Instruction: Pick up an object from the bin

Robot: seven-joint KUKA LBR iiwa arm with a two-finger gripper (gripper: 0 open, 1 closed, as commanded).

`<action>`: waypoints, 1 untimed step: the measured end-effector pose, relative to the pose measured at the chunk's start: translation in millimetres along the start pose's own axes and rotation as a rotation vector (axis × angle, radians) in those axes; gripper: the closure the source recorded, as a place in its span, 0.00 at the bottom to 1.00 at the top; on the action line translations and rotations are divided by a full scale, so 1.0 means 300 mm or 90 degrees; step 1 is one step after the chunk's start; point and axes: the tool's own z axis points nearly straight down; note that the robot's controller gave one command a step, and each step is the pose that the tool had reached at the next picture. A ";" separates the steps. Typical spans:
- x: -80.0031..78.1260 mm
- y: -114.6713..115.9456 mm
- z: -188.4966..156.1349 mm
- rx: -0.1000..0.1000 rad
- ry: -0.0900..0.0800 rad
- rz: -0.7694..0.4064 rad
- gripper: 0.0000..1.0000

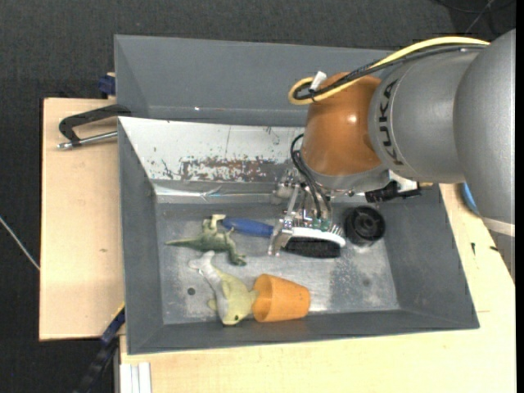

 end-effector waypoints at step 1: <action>-0.063 -0.171 0.093 -0.007 0.002 0.102 0.00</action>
Offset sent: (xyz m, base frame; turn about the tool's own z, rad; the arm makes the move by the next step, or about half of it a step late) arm 0.0060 -0.0589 -0.0311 0.1653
